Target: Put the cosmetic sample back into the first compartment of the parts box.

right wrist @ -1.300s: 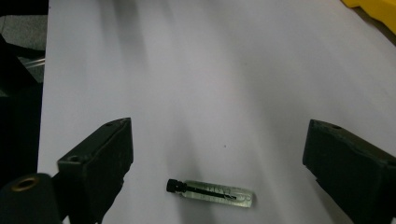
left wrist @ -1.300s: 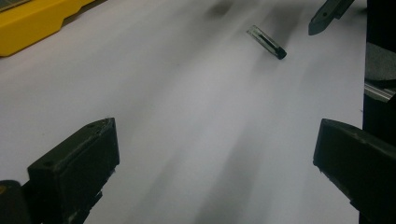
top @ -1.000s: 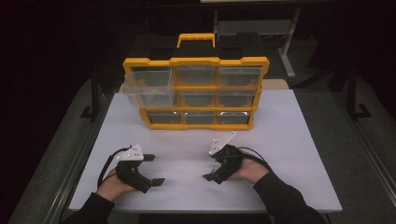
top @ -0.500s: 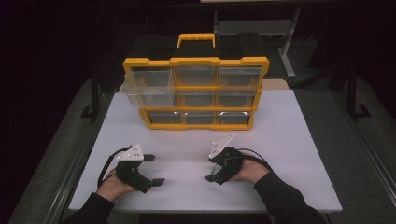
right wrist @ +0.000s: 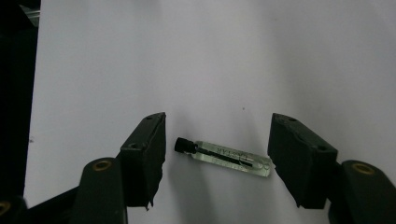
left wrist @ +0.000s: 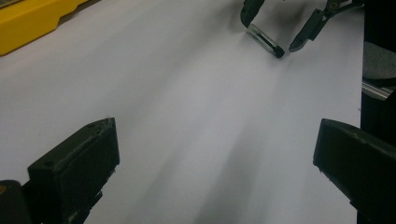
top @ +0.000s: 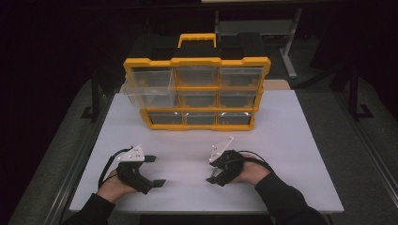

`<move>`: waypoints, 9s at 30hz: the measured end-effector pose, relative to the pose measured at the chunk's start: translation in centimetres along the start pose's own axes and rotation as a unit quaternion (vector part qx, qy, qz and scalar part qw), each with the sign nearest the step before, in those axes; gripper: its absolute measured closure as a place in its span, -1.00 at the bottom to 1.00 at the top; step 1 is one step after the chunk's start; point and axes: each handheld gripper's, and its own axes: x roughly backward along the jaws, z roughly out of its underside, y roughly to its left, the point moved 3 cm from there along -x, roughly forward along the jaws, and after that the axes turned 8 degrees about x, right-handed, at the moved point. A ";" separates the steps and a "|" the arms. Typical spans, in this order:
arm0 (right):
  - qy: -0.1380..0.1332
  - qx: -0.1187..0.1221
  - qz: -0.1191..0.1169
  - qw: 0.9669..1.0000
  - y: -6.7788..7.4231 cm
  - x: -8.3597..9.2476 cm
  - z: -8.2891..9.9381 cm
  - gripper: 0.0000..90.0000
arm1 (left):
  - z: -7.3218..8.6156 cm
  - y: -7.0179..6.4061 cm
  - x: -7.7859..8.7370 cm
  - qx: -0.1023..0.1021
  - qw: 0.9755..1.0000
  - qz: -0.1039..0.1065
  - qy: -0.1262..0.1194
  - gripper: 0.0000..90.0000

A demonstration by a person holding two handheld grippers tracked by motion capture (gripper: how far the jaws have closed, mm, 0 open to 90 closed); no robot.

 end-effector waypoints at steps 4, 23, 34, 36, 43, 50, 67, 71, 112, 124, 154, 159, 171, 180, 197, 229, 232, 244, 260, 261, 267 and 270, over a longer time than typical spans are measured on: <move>0.006 0.004 0.001 1.000 0.0 -0.1 0.1 -0.16 | 0.0 0.0 0.0 0.000 1.000 0.000 0.000 -1.00; 0.008 0.008 0.004 1.000 -0.1 0.1 0.4 -0.06 | 0.0 0.0 0.0 0.000 1.000 0.001 -0.001 -1.00; 0.016 0.015 0.006 1.000 -0.2 0.1 0.9 0.03 | 0.0 0.0 0.0 0.000 1.000 0.001 0.000 -1.00; 0.016 0.016 0.007 1.000 -0.2 0.1 0.9 0.11 | 0.0 0.0 0.0 -0.001 1.000 0.001 0.000 -1.00; 0.015 0.015 0.006 1.000 -0.2 0.2 1.0 0.28 | 0.0 0.0 0.0 -0.001 1.000 0.001 -0.001 -1.00; 0.015 0.010 0.007 1.000 -0.3 0.3 1.1 0.50 | 0.0 0.0 0.0 -0.002 1.000 0.000 -0.001 -1.00; 0.011 -0.004 0.003 1.000 -0.5 0.4 1.2 0.76 | 0.0 -0.1 0.0 -0.011 1.000 -0.006 -0.004 -1.00; 0.011 -0.006 0.003 1.000 -0.5 0.4 1.2 0.76 | 0.1 0.1 0.0 -0.020 1.000 -0.014 -0.002 -1.00; -0.024 -0.084 0.064 0.994 -2.6 5.7 -2.3 0.76 | 0.2 0.3 -0.2 -0.024 0.999 -0.031 0.010 -1.00; -0.032 -0.082 0.082 0.993 -3.7 7.6 -3.8 0.76 | 0.3 0.2 -0.2 -0.022 0.999 -0.030 0.006 -1.00; -0.044 -0.073 0.093 0.992 -6.3 11.8 -9.5 0.76 | 0.4 0.2 -0.2 -0.017 0.999 -0.037 0.011 -1.00; -0.046 -0.077 0.096 0.991 -6.8 12.5 -10.5 0.76 | 0.4 0.3 -0.2 -0.018 0.999 -0.037 0.010 -1.00; -0.052 -0.070 0.099 0.991 -7.5 14.1 -13.2 0.76 | 0.4 0.3 -0.2 -0.016 0.999 -0.035 0.009 -1.00; -0.057 -0.062 0.109 0.990 -8.0 15.2 -15.7 0.76 | 0.4 0.3 -0.2 -0.014 0.999 -0.035 0.006 -1.00; -0.066 -0.044 0.127 0.989 -8.9 17.8 -20.8 0.76 | 0.3 0.1 -0.1 -0.017 0.999 -0.039 0.011 -1.00; -0.061 -0.017 0.106 0.992 -10.7 13.6 -28.3 0.76 | 0.6 0.0 0.1 -0.015 0.999 -0.037 0.003 -1.00; -0.051 -0.015 0.103 0.993 -10.9 13.1 -28.4 0.76 | 0.6 0.0 0.1 -0.015 0.999 -0.036 0.003 -1.00; -0.020 -0.013 0.082 0.996 -11.0 11.5 -28.4 0.75 | 0.6 0.0 0.2 -0.014 0.999 -0.036 0.002 -1.00; -0.029 -0.020 0.093 0.995 -11.2 12.0 -28.3 0.81 | 0.7 0.1 0.2 -0.014 0.999 -0.036 0.003 -1.00; -0.029 -0.020 0.093 0.995 -11.2 12.0 -28.3 0.81 | 0.7 0.1 0.2 -0.014 0.999 -0.036 0.003 -1.00; -0.046 -0.029 0.093 0.994 -11.2 13.5 -27.8 0.97 | 0.7 0.1 0.2 -0.012 0.999 -0.037 0.001 -1.00; -0.053 -0.030 0.097 0.993 -11.0 14.4 -27.3 0.97 | 0.7 0.2 0.2 -0.012 0.999 -0.039 0.001 -1.00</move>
